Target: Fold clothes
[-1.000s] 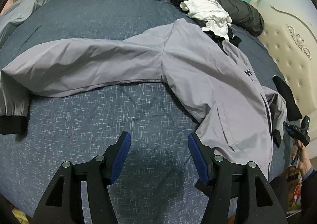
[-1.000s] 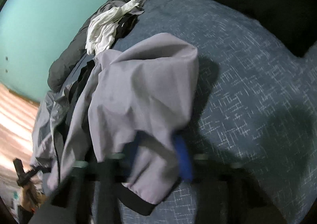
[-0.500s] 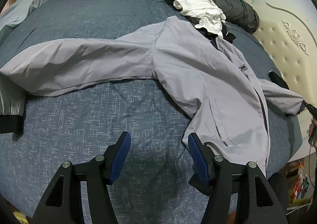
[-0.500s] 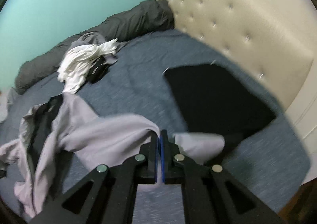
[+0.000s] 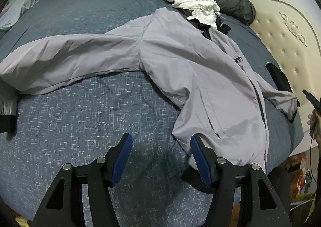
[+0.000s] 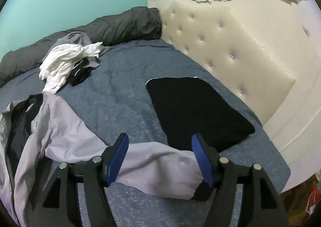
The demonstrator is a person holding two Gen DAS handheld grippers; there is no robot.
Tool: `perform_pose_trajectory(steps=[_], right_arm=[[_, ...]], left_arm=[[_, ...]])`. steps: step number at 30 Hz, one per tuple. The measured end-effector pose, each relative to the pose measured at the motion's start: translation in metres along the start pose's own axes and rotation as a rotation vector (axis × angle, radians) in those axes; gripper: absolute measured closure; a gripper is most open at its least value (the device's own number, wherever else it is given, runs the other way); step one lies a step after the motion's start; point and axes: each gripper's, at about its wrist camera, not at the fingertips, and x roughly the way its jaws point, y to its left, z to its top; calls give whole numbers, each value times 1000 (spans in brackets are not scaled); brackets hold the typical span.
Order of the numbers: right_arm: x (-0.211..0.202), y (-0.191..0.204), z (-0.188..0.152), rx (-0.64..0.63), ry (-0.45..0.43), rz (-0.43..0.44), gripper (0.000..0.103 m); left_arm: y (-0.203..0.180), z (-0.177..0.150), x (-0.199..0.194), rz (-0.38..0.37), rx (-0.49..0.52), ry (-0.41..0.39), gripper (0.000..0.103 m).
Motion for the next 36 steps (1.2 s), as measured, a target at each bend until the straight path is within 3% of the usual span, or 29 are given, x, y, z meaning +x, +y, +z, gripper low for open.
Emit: perform_pose_trajectory(steps=[2,4,6,11,17,22,24,28,30,36], right_arm=[[0,-3,0,38,31,112,36],[0,5,-4,30,55,169,36],[-1,22,-13,11,91,244,36],[-4,80,-53,-46,231,449,36],[-26,137,-87,-108,302,588,36],[-42,174,-110,-189,354,645,36],[-48,186,-117,-204,371,671,36],[-58,206,-126,-225,389,701,36],[-62,213,-130,-228,392,708,36],[-69,219,-135,-231,394,711,36]], left_arm=[[-6,-3,2,-6,12,11,39],[-14,-8,8,-24,26,34,37],[-24,-13,15,-31,44,56,31],[-45,-28,34,-65,67,120,31],[-64,-45,49,-109,70,152,30],[-68,-52,59,-153,24,147,31],[-71,-53,62,-159,21,140,40],[-75,-55,66,-164,25,139,74],[-80,-57,64,-157,42,130,84],[-86,-58,28,-141,105,57,89]])
